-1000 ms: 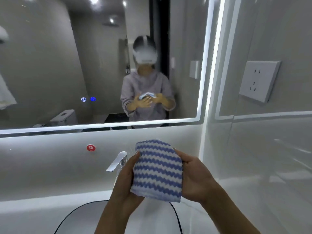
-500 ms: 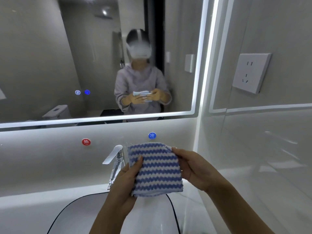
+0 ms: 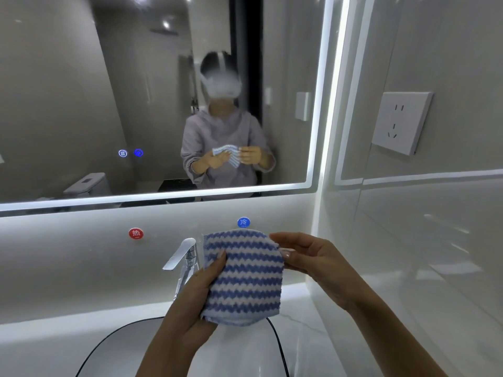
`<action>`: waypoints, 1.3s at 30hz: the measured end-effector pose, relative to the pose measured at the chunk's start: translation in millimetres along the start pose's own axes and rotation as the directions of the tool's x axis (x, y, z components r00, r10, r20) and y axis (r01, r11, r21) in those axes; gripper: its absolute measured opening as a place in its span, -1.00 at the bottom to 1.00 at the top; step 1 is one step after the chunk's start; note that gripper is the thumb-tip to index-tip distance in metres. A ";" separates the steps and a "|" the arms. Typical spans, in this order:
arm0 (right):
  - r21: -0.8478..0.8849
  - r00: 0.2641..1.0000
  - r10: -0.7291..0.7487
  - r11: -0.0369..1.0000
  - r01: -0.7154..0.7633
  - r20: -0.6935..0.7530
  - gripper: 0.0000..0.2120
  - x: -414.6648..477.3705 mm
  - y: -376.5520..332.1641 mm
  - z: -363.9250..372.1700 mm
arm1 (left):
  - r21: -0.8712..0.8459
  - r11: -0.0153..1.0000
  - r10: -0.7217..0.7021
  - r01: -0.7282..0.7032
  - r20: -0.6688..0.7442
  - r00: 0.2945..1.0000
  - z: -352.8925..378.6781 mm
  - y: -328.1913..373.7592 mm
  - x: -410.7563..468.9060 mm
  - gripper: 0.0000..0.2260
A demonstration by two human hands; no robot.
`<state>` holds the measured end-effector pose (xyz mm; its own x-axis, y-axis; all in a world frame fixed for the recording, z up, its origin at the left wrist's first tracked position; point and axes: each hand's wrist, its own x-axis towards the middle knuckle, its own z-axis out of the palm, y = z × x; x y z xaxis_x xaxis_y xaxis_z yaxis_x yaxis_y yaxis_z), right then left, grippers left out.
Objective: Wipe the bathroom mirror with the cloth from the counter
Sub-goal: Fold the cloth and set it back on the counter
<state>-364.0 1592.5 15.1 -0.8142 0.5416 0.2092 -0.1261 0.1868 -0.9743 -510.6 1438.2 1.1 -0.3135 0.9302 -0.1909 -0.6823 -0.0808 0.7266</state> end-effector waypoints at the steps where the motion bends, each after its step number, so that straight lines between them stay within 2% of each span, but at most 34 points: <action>1: 0.010 1.000 -0.007 1.000 0.007 0.004 -0.77 -0.9 -0.5 -0.2 | -0.014 1.000 -0.009 0.010 0.020 1.000 -0.6 0.8 0.4 -0.54; 2: 0.015 1.000 -0.015 1.000 0.015 0.009 -0.78 -1.7 -1.2 0.2 | -0.030 0.999 -0.023 0.024 0.034 0.999 -0.7 1.2 0.5 -0.44; 4: -0.013 0.999 -0.032 0.999 0.033 0.025 -0.72 -3.2 -2.1 1.3 | -0.051 0.998 -0.035 0.038 0.064 0.997 -1.3 1.3 1.1 -0.38; 9: -0.062 0.997 -0.064 0.996 0.067 0.044 -0.78 -4.1 -6.2 5.9 | -0.081 0.996 -0.038 0.044 0.074 0.997 -3.3 0.0 3.3 -0.45; 16: -0.037 0.996 -0.087 0.996 0.087 -0.014 -0.86 0.7 -9.1 4.5 | -0.057 0.996 -0.061 0.063 0.036 0.997 -5.7 1.4 2.4 -0.41; 20: 0.115 1.000 -0.015 0.993 0.016 -0.014 -0.80 1.6 -5.7 2.9 | -0.034 0.999 -0.031 0.030 -0.021 0.999 -10.3 -0.6 2.8 -0.68; 22: 0.213 0.999 0.036 0.977 -0.029 -0.025 -0.78 2.9 -3.3 0.5 | -0.019 1.000 -0.019 0.019 -0.012 1.000 -11.9 -2.0 2.5 -0.74; 30: 0.508 0.973 0.229 0.842 -0.184 -0.027 -0.66 8.9 8.6 1.3 | 0.009 0.999 0.052 -0.052 -0.013 0.999 -3.8 -6.0 4.8 -0.74; 34: 0.678 0.938 0.343 0.677 -0.287 0.054 -0.57 7.7 18.6 10.2 | 0.012 0.994 0.110 -0.110 -0.017 0.994 1.4 -7.1 9.0 -0.78; 36: 0.701 0.919 0.382 0.629 -0.335 0.096 -0.48 6.1 22.5 13.7 | 0.024 0.992 0.128 -0.128 -0.036 0.991 2.5 -7.6 11.6 -0.78; 39: 0.633 0.906 0.403 0.670 -0.388 0.130 -0.38 4.5 26.9 18.1 | 0.034 0.988 0.152 -0.150 -0.065 0.986 1.8 -8.6 14.7 -0.78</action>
<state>-381.3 1585.1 -11.7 -0.8621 0.4596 -0.2134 -0.1270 -0.6038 -0.7870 -508.2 1453.1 -6.8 -0.4564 0.8816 -0.1207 -0.6048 -0.2078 0.7688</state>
